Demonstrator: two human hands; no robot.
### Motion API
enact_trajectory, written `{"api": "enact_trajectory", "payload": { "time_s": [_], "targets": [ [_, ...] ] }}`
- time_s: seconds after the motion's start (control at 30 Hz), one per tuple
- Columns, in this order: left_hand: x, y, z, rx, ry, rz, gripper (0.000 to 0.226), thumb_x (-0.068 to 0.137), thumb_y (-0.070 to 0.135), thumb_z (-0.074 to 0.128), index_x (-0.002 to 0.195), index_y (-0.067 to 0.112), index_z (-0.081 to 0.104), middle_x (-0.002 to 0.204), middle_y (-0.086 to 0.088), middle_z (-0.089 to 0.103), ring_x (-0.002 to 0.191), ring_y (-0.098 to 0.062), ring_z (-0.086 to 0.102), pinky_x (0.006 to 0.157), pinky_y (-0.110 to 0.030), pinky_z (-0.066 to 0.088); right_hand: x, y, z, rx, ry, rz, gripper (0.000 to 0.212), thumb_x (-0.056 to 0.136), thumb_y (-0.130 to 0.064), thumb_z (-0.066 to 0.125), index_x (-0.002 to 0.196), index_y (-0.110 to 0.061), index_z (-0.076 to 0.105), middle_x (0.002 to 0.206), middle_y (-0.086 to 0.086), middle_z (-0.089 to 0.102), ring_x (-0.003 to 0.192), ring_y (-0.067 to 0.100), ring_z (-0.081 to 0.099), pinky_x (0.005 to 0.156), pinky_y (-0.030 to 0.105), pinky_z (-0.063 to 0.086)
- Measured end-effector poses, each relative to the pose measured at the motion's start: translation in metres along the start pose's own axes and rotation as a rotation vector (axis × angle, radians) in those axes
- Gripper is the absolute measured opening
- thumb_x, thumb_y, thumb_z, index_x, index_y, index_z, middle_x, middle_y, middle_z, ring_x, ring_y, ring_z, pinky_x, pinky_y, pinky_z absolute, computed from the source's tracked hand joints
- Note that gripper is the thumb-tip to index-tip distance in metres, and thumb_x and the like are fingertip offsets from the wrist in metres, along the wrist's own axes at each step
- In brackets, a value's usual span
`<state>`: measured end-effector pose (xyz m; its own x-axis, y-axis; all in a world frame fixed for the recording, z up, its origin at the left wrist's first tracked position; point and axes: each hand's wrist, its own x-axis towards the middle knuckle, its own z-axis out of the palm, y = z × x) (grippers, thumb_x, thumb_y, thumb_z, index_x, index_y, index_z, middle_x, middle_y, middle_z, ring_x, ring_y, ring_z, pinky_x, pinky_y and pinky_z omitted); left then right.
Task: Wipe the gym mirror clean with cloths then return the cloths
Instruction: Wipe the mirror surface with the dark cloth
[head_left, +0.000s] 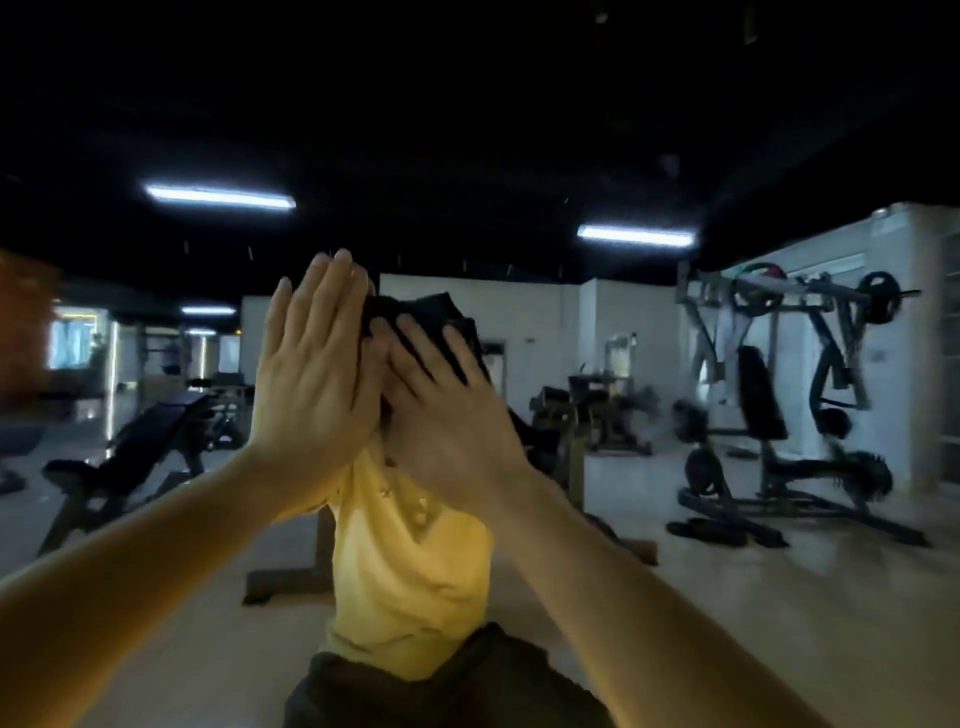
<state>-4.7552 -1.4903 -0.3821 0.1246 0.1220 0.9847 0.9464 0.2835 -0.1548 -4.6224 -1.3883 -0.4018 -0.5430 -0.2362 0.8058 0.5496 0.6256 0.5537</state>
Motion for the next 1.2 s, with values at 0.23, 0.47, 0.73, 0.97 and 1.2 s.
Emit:
{"api": "enact_trajectory", "payload": {
  "time_s": [0.23,0.47,0.73,0.97,1.2],
  "targets": [
    [0.026,0.012,0.015,0.102,-0.060,-0.003,0.073,0.110,0.048,0.020,0.165,0.000,0.011,0.175,-0.014,0.003,0.163,-0.024,-0.003,0.132,-0.051,0.005,-0.005,0.209,-0.045,-0.076,0.081,0.832,0.071,0.101,-0.035,0.013,0.166,-0.008,0.005,0.175,0.011,0.002,0.162,0.026,0.001,0.130,0.053,0.007],
    [0.059,0.015,0.001,-0.043,0.171,-0.061,0.062,0.108,0.037,0.027,0.155,-0.002,0.042,0.162,-0.019,0.041,0.155,-0.031,0.032,0.130,-0.050,0.014,0.080,0.077,-0.019,-0.035,0.125,0.195,0.068,0.102,-0.038,0.016,0.164,-0.010,0.021,0.173,0.012,0.015,0.161,0.029,0.009,0.129,0.054,0.010],
    [0.092,0.030,0.030,0.126,-0.033,-0.065,0.080,0.108,0.061,0.008,0.166,0.007,-0.003,0.176,-0.010,-0.009,0.162,-0.019,-0.014,0.132,-0.045,-0.002,0.038,0.262,-0.050,-0.126,0.121,0.689,0.071,0.101,-0.041,0.006,0.166,-0.012,0.008,0.175,0.009,0.004,0.161,0.025,0.003,0.130,0.051,0.006],
    [0.093,0.026,0.021,-0.108,-0.013,-0.112,0.077,0.107,0.057,0.016,0.168,0.011,0.009,0.177,-0.007,0.002,0.163,-0.017,-0.001,0.132,-0.049,0.008,0.093,0.162,-0.038,-0.027,0.206,0.636,0.072,0.101,-0.042,0.011,0.166,-0.011,0.010,0.174,0.014,0.006,0.161,0.031,0.004,0.128,0.056,0.009],
    [0.077,0.017,0.014,-0.373,0.164,-0.282,0.068,0.109,0.051,0.024,0.167,0.015,0.022,0.171,-0.004,0.027,0.159,-0.018,0.021,0.131,-0.046,0.014,0.054,0.084,-0.018,-0.014,0.006,-0.248,0.063,0.105,-0.044,0.035,0.163,-0.019,0.025,0.172,0.004,0.021,0.161,0.023,0.008,0.130,0.050,0.003]
  ]
}}
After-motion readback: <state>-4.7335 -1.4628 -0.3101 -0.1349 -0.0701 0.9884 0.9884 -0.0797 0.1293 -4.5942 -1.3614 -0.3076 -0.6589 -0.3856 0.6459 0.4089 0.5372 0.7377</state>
